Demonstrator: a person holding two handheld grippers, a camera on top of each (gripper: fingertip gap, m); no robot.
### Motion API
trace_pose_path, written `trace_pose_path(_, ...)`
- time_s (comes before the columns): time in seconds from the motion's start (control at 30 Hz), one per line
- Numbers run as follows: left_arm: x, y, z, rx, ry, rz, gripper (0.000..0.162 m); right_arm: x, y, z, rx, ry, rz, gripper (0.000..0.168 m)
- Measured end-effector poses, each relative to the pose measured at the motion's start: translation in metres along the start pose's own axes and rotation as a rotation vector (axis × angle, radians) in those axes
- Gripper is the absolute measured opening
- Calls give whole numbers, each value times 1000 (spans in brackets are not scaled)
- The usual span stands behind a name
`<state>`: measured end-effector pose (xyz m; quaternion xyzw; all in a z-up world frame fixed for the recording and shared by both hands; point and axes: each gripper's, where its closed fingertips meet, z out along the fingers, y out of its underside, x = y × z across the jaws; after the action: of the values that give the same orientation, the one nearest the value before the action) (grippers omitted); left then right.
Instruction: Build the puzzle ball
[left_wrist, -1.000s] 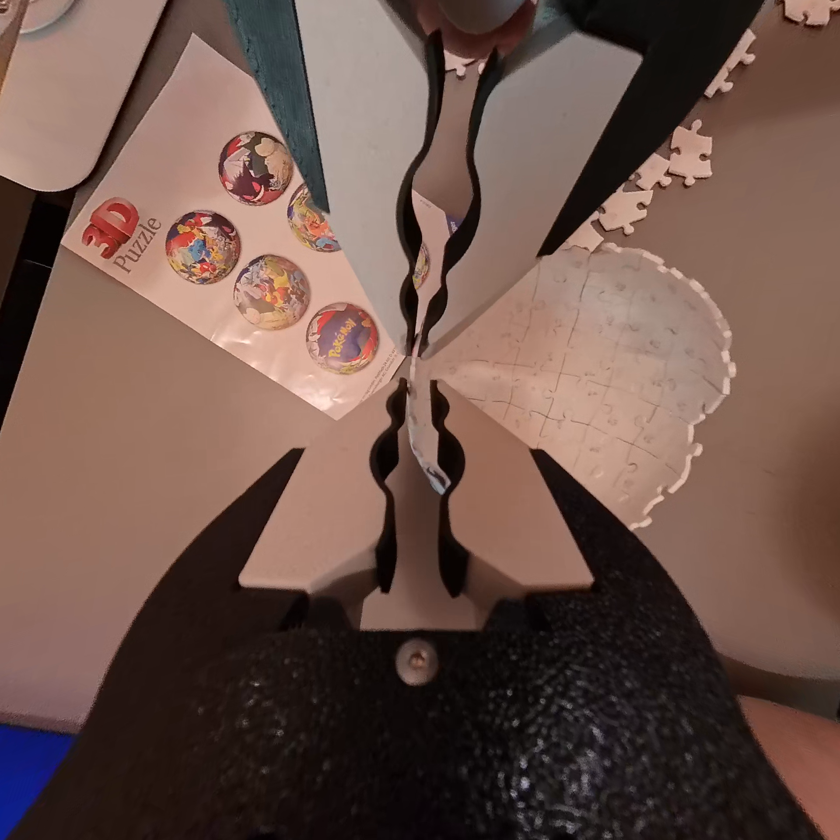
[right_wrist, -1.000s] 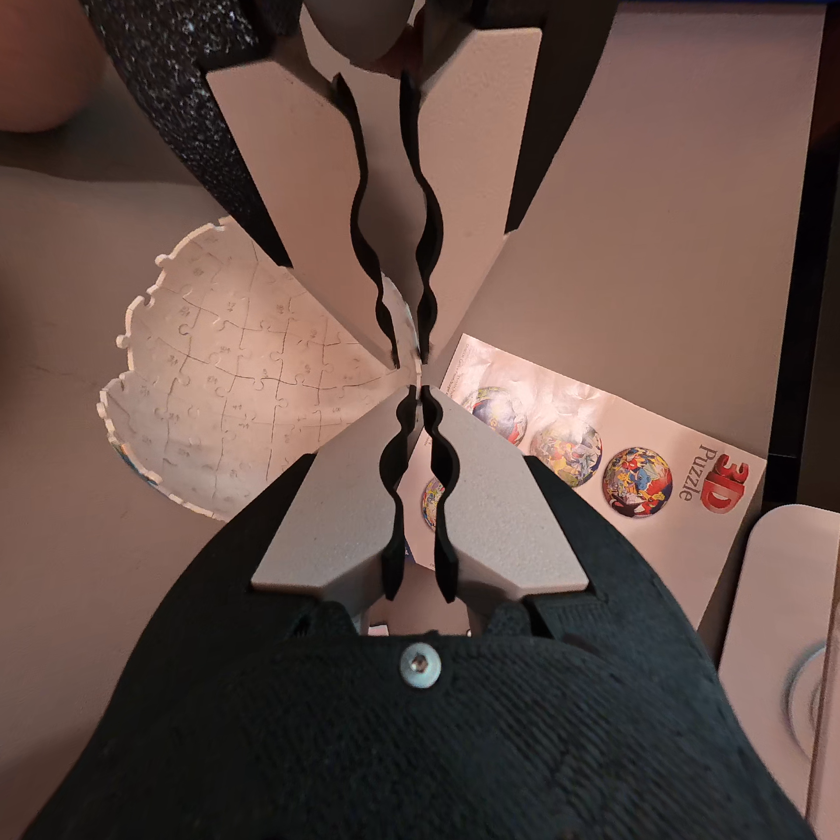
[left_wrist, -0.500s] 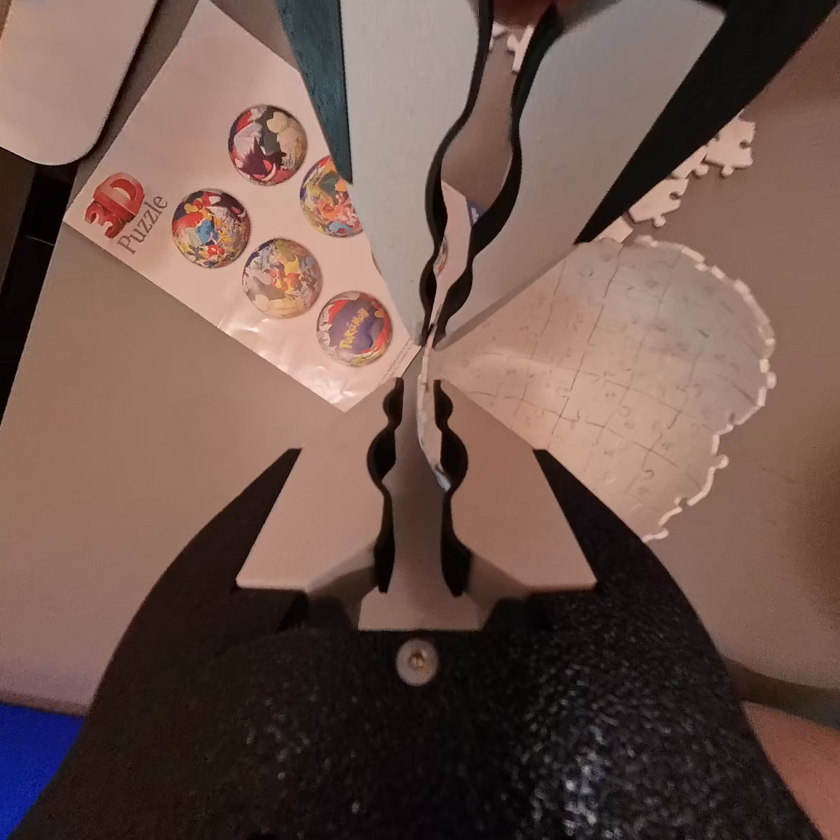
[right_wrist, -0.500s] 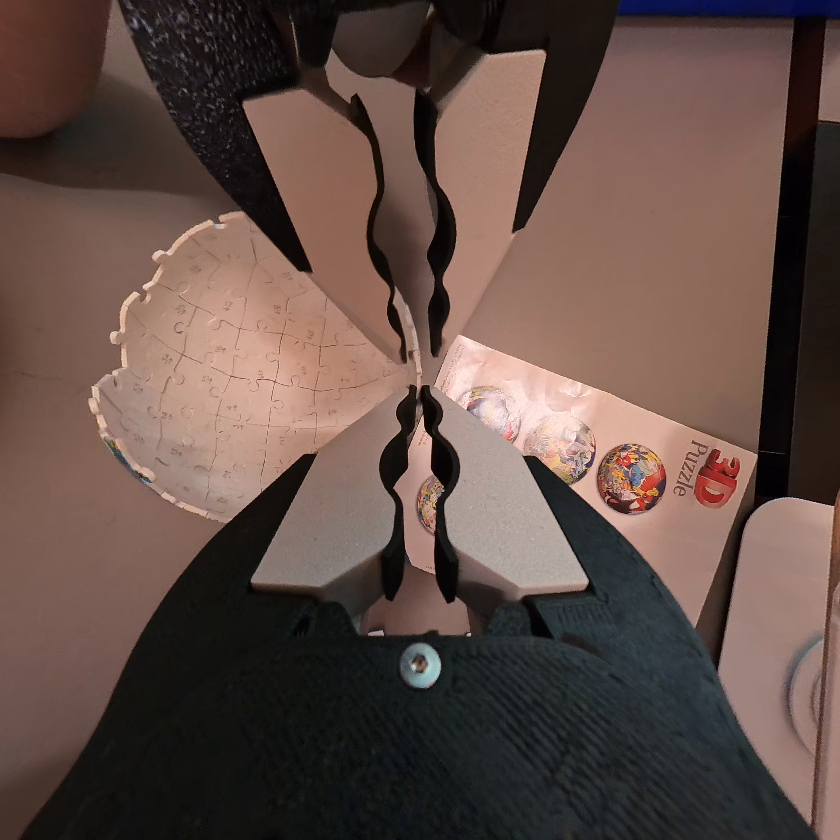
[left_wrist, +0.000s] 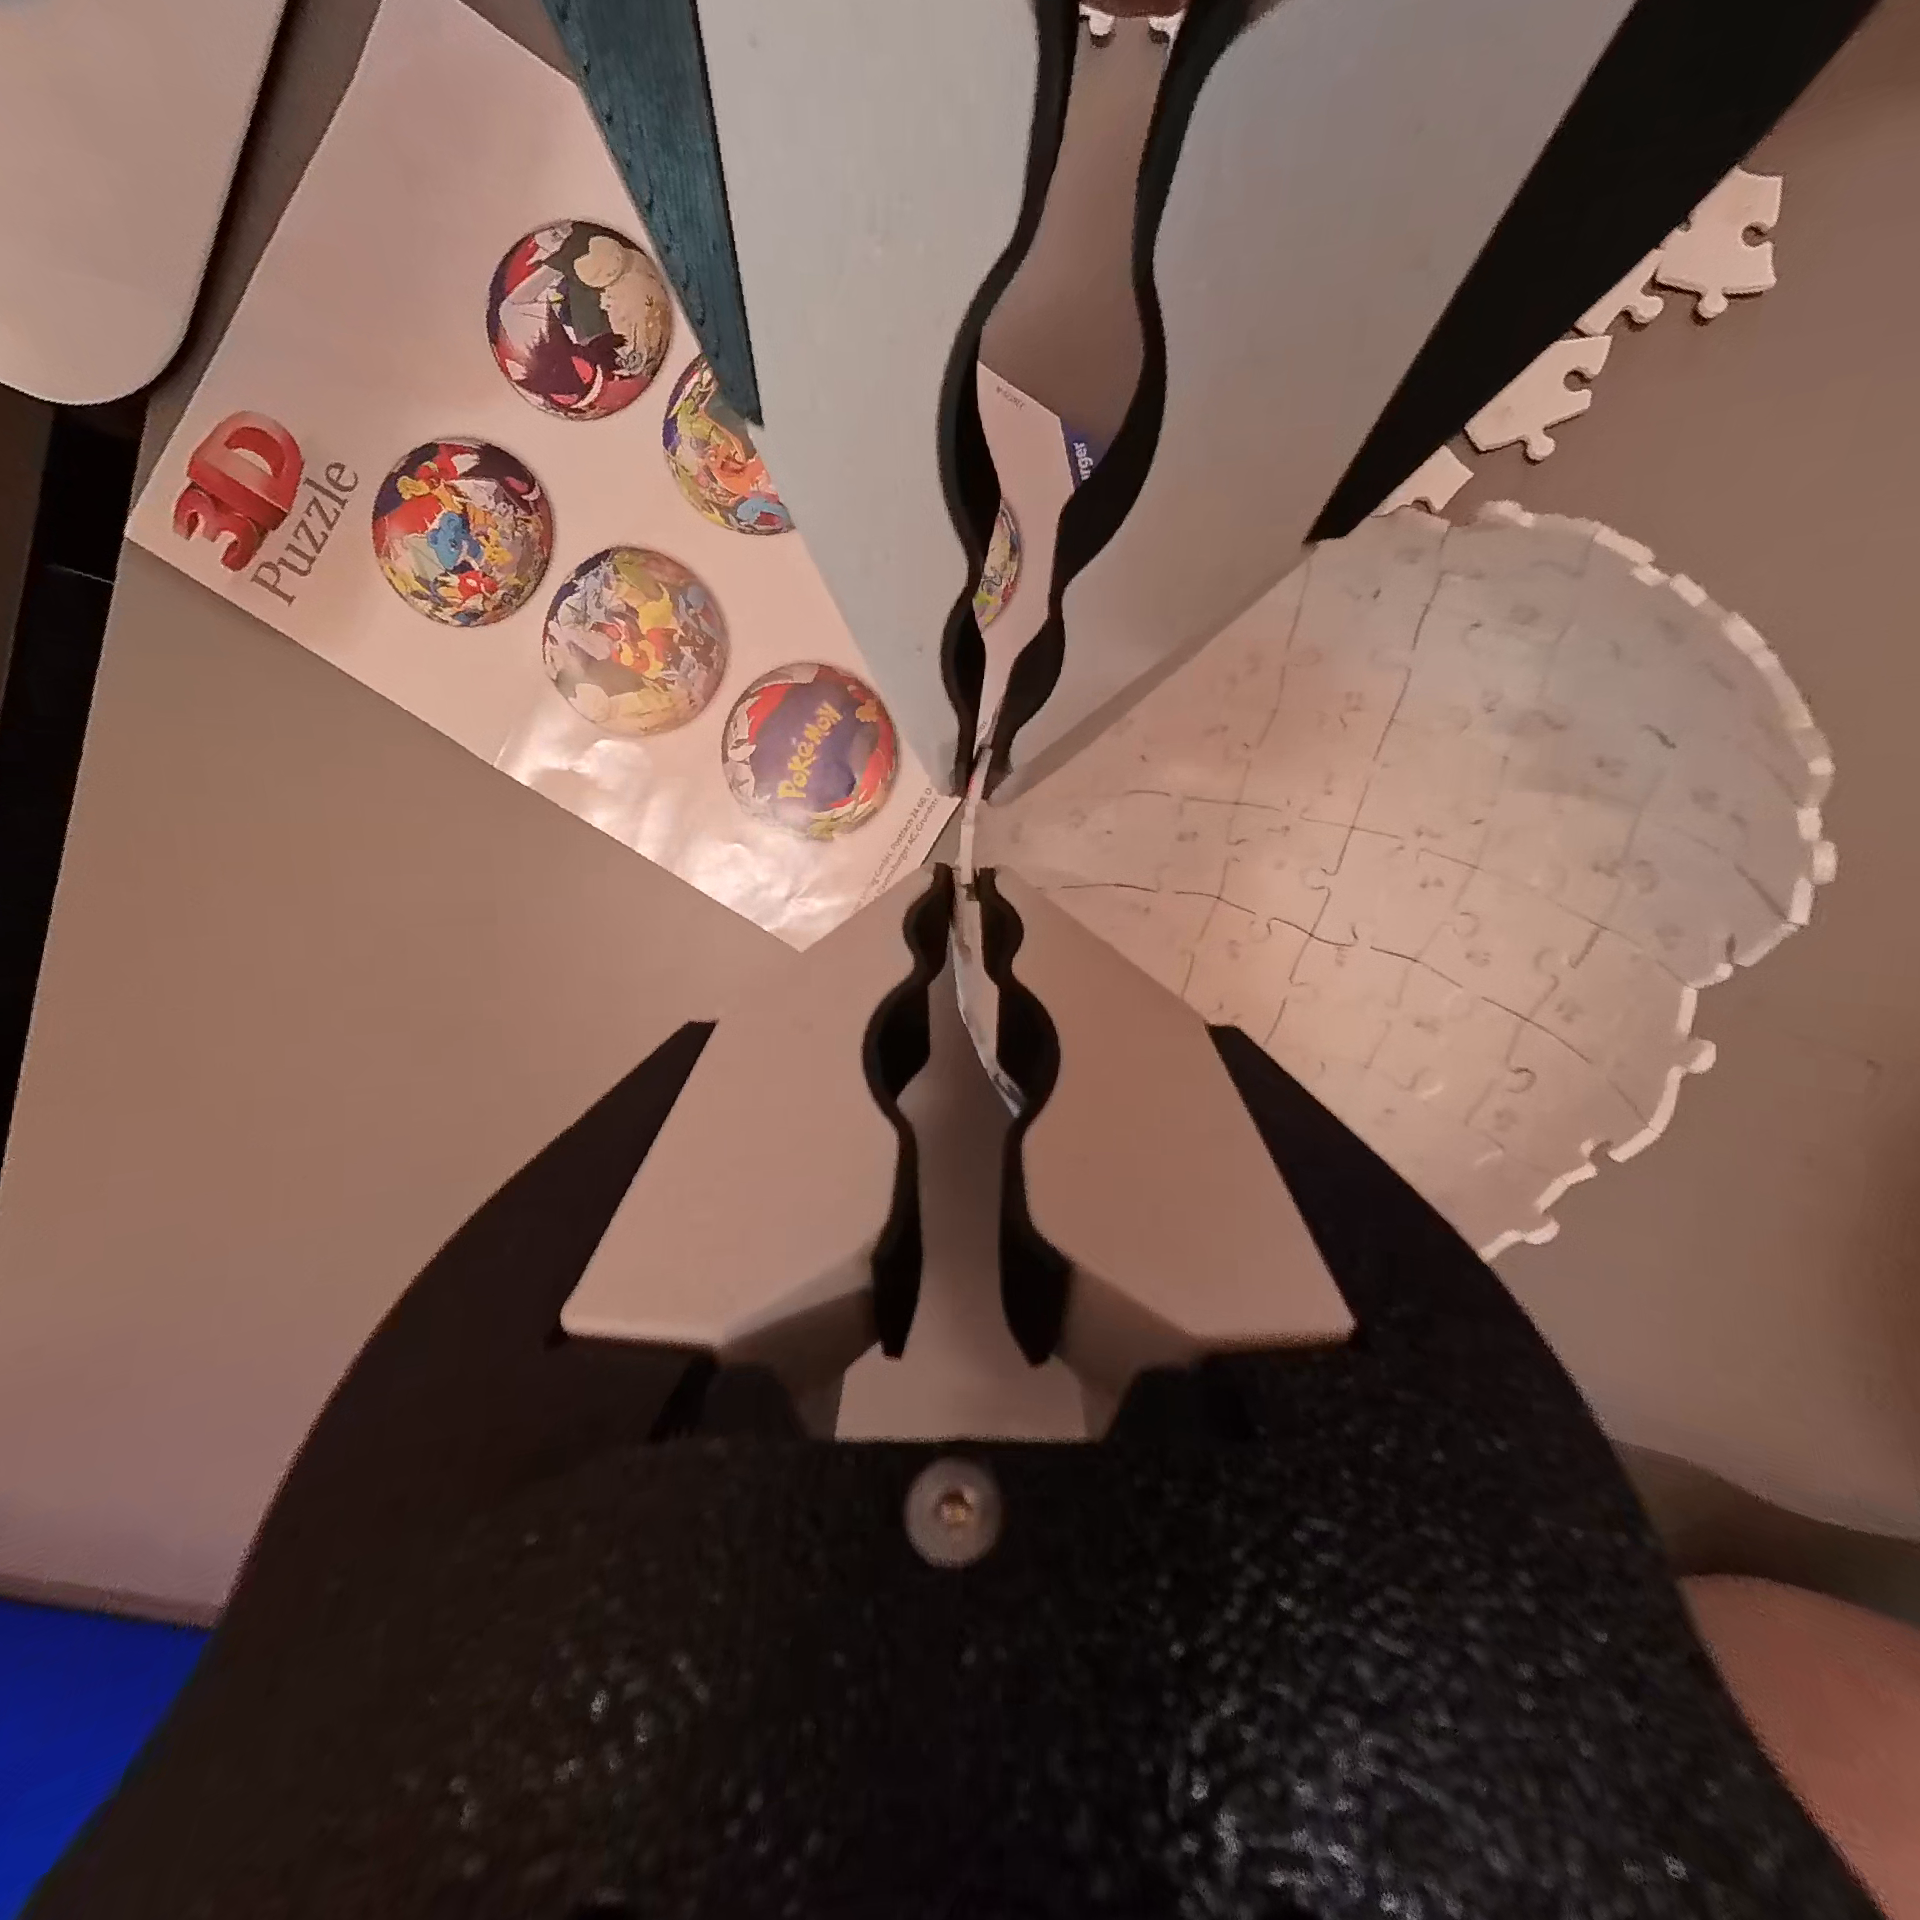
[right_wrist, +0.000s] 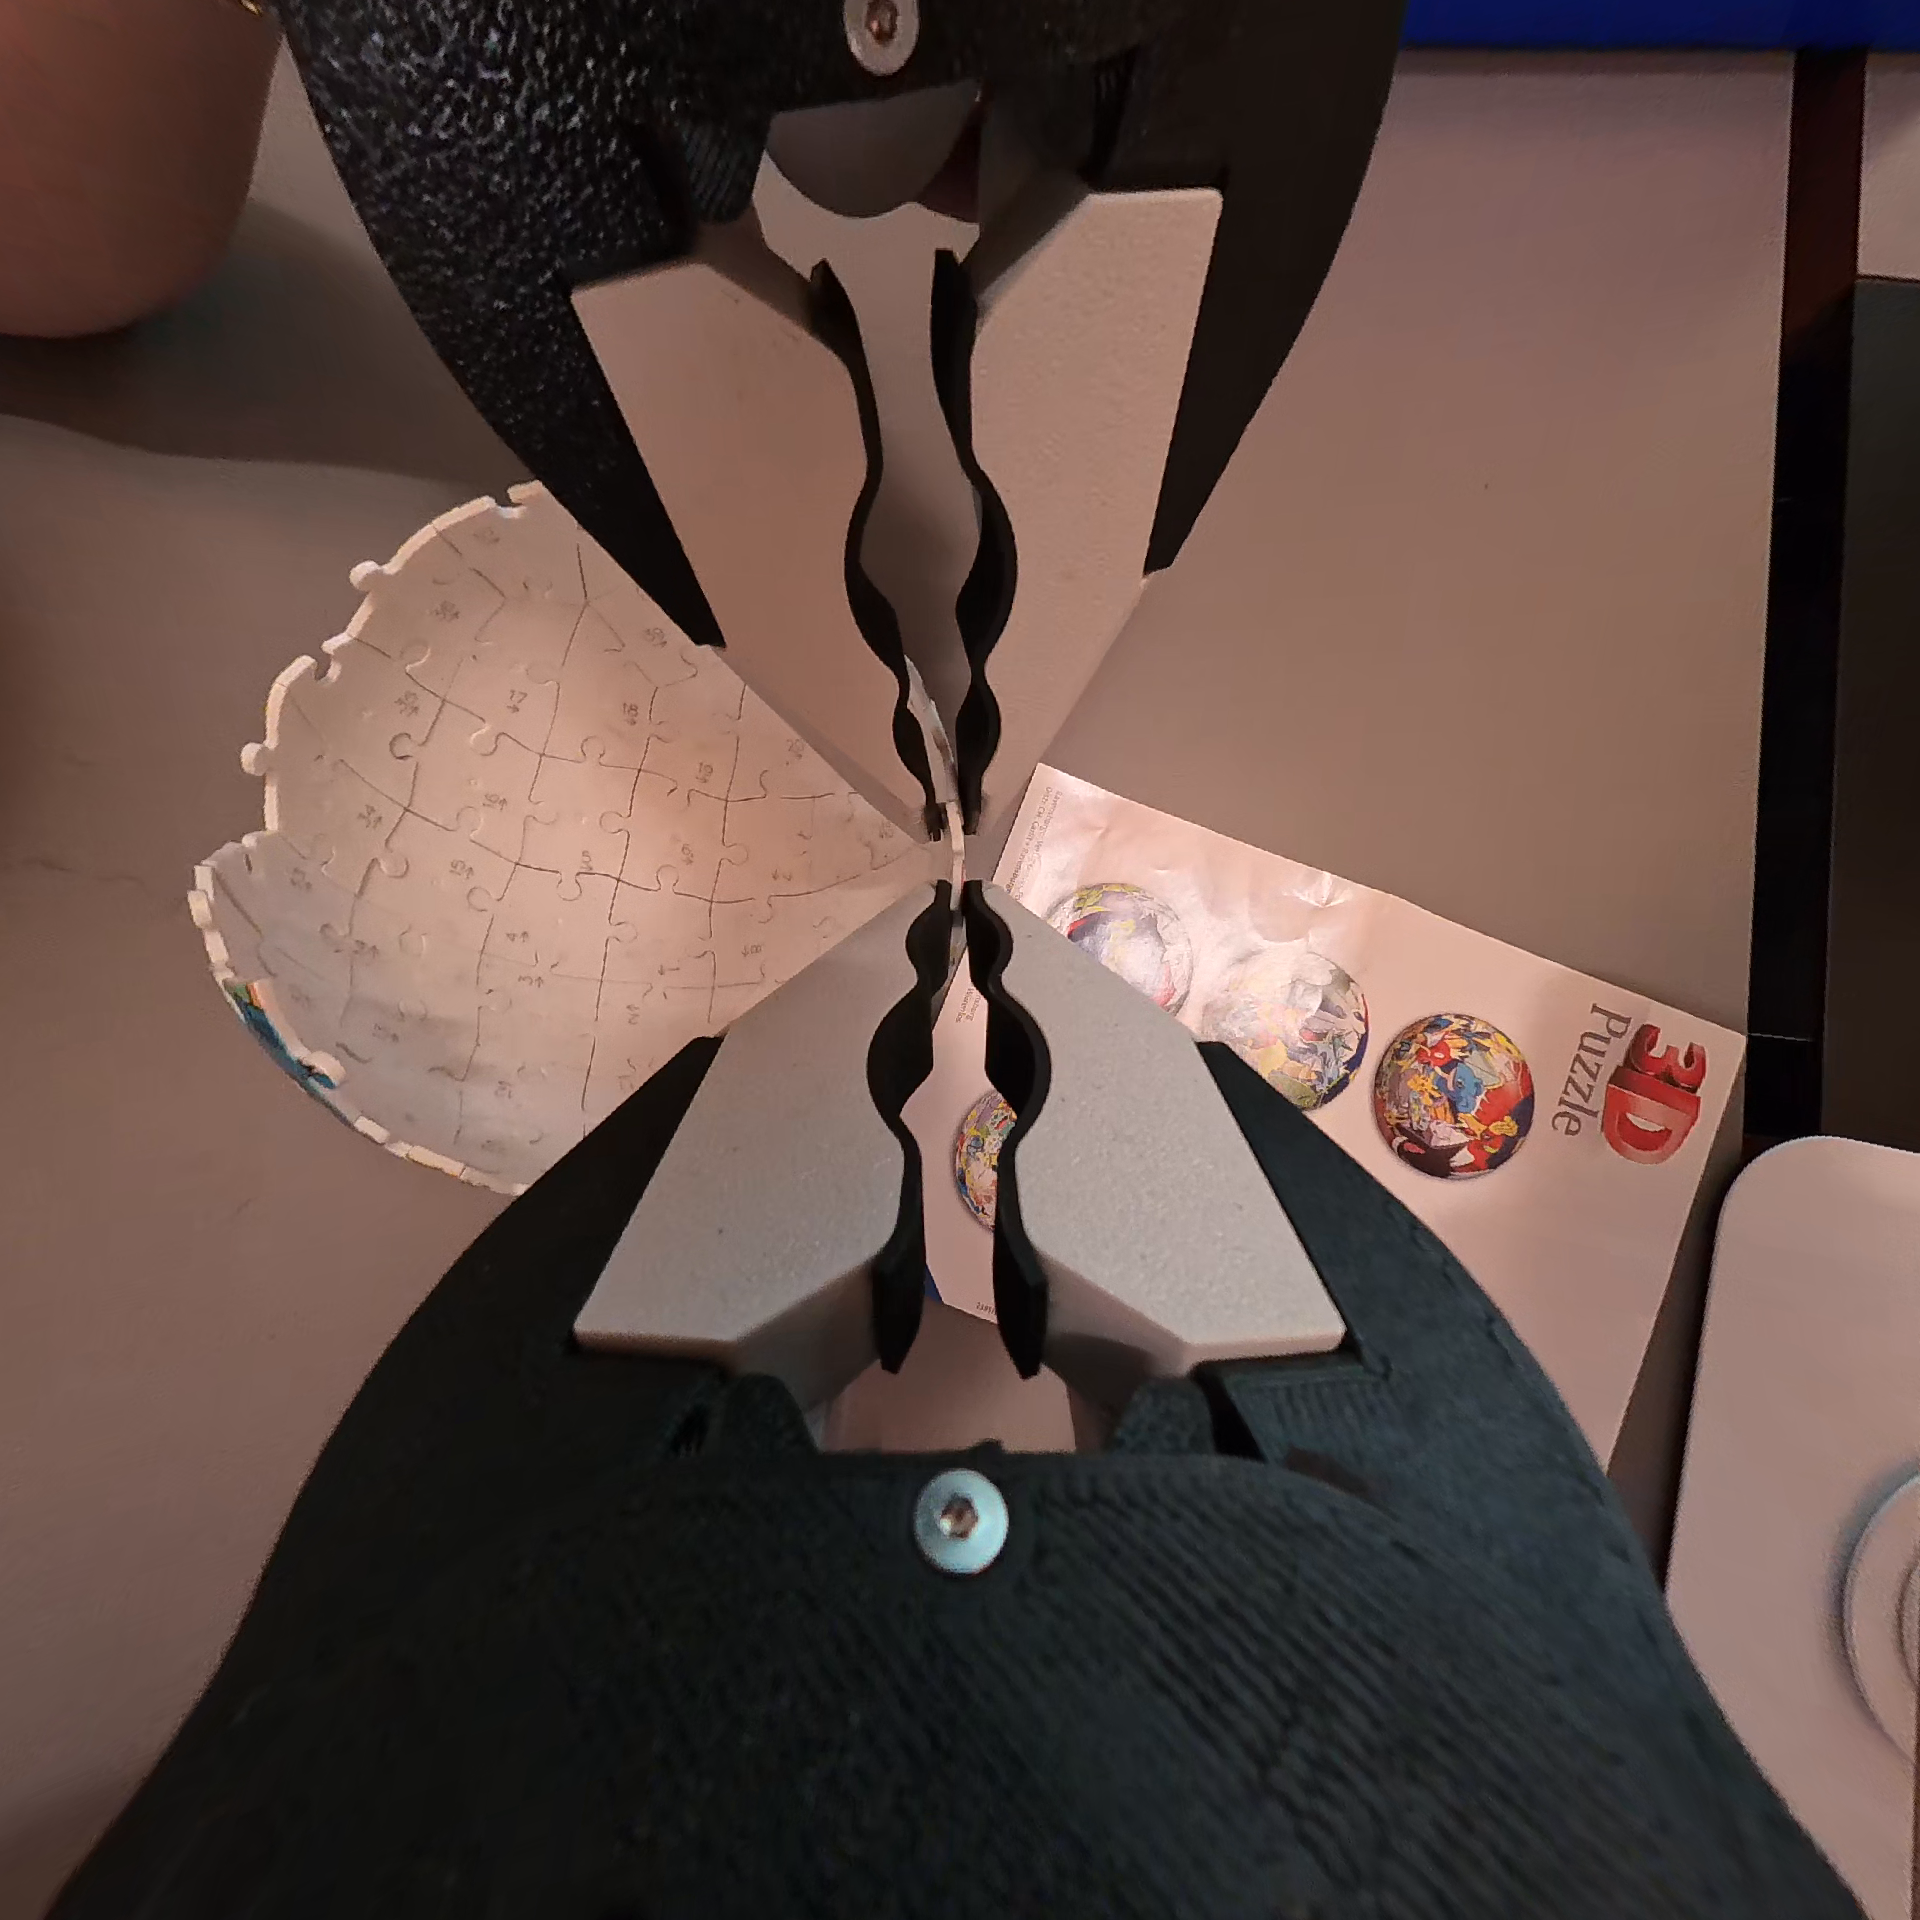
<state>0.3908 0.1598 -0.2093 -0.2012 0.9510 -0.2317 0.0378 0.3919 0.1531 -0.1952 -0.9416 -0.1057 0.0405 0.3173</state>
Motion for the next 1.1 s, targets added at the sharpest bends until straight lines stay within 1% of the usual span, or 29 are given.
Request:
trace_pose_path(0.17, -1, 0, 0, 1, 1, 18, 2, -1, 0, 0, 0, -1, -3, 0)
trace_pose_path(0.27, -1, 0, 1, 4, 4, 22, 1, 0, 2, 1, -8, 2, -4, 5)
trace_pose_path(0.43, -1, 0, 1, 3, 6, 29, 1, 0, 3, 1, -14, 6, -7, 7)
trace_pose_path(0.47, -1, 0, 1, 4, 7, 30, 1, 0, 4, 1, -16, 3, -8, 7)
trace_pose_path(0.53, -1, 1, 1, 5, 8, 27, 1, -2, 4, 2, -16, -8, -3, 1)
trace_pose_path(0.63, 0, 1, 1, 16, 11, 24, 2, 0, 4, 2, -25, 6, -10, 0)
trace_pose_path(0.73, -3, -4, -5, 65, -8, 17, 8, 0, 4, 3, -37, 12, -19, 0)
trace_pose_path(0.9, -8, -17, -24, 194, -24, -44, 12, 0, 4, 4, -35, 12, -18, 0)
trace_pose_path(1.03, -3, -8, -17, 132, -3, -22, 15, 0, 3, 5, -33, 19, -17, 0)
trace_pose_path(1.1, -4, -4, -11, 84, -16, -2, 12, 0, 3, 5, -33, 26, -15, 0)
